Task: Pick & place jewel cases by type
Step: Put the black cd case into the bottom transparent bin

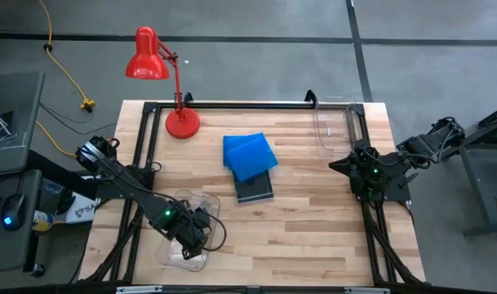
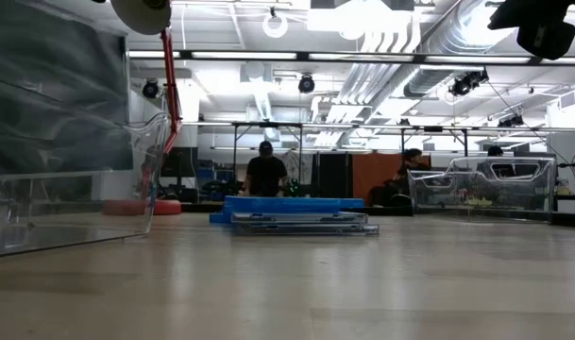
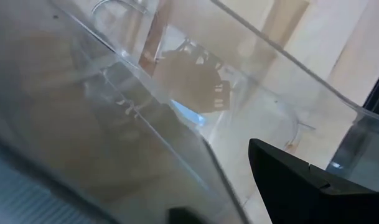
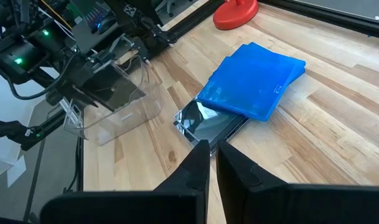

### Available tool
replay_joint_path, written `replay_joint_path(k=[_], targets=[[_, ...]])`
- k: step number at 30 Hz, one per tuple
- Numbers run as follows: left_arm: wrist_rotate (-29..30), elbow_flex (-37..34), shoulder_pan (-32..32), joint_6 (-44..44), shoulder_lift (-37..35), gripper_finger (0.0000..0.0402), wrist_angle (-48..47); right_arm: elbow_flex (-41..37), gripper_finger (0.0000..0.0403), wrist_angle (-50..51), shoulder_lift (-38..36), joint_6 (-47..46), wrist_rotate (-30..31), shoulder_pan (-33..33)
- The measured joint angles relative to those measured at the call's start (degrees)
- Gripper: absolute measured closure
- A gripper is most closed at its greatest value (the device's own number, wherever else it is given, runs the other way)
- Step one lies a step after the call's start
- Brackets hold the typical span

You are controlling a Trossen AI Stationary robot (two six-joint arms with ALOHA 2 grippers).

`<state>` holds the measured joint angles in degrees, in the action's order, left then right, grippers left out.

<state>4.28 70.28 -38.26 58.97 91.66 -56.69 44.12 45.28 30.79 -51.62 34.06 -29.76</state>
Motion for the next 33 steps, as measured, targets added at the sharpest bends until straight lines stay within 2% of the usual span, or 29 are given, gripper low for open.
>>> replay_joint_path(k=[21,24,27,30,33], targets=[[-3.86,0.00,0.05,-0.23,0.37,0.0162,-3.97,0.00,0.0391,0.56,0.02,0.17,-0.17,-0.01],[-0.25,0.08,-0.49,0.13,0.38,0.0162,-5.04,0.00,0.0391,0.72,0.01,0.15,-0.20,-0.02],[0.10,0.19,-0.05,-0.97,0.39,0.0162,-3.34,0.00,0.0391,0.83,0.02,0.00,-0.22,0.00],[0.04,-0.06,-0.52,0.69,0.33,0.0163,-10.58,0.00,0.0391,0.85,0.00,-0.22,-0.31,-0.02],[-1.69,0.17,-0.80,-5.32,0.33,0.0163,-6.21,0.00,0.0391,0.93,0.00,-0.66,-0.42,-0.02]])
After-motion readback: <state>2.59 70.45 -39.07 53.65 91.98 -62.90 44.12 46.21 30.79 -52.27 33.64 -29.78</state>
